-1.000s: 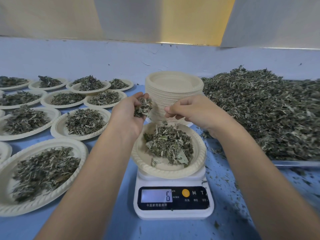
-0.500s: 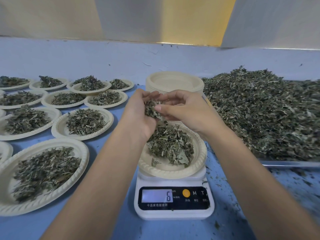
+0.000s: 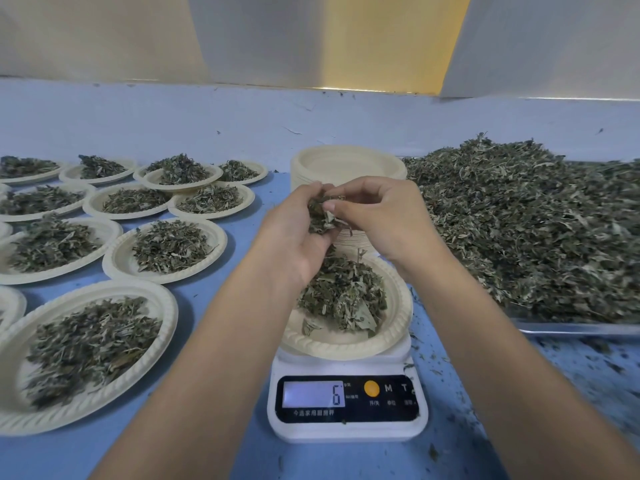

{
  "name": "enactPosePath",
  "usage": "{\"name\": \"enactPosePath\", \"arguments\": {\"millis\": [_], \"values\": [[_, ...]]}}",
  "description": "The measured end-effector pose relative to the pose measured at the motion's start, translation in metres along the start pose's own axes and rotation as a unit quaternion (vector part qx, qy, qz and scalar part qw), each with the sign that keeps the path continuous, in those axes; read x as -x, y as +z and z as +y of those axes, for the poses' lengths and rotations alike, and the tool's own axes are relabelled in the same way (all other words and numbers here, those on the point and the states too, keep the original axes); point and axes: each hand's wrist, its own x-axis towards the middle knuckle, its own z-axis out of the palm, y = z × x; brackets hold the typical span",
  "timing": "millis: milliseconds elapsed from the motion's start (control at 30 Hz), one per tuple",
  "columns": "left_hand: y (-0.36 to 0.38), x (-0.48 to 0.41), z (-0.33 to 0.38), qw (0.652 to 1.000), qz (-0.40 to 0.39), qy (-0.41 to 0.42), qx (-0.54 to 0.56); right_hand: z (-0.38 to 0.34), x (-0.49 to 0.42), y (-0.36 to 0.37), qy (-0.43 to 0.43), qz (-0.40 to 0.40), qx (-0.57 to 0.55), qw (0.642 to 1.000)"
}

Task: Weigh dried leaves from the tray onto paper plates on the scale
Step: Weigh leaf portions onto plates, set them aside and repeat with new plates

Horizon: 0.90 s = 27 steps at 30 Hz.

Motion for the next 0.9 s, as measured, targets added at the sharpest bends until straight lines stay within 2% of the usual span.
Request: {"name": "enactPosePath", "arguments": {"millis": [267,567,733,900], "values": [[-0.003,0.001,0.005,1.000,-0.019,-0.009,0.003,-0.002,0.000,-0.003,0.012,0.013,0.003,1.000],[-0.006,0.001,0.010,0.999,0.009,-0.009,0.046,-0.006,0.003,-0.001,0.030,-0.005,-0.061,0.998],[-0.011,-0.001,0.017,0.998,0.026,0.019,0.056,-0.007,0.002,-0.004,0.047,-0.013,-0.070,0.996],[-0.017,-0.004,0.022,0.996,0.033,0.019,0.078,-0.008,0.003,-0.006,0.068,-0.064,-0.055,0.994]]}}
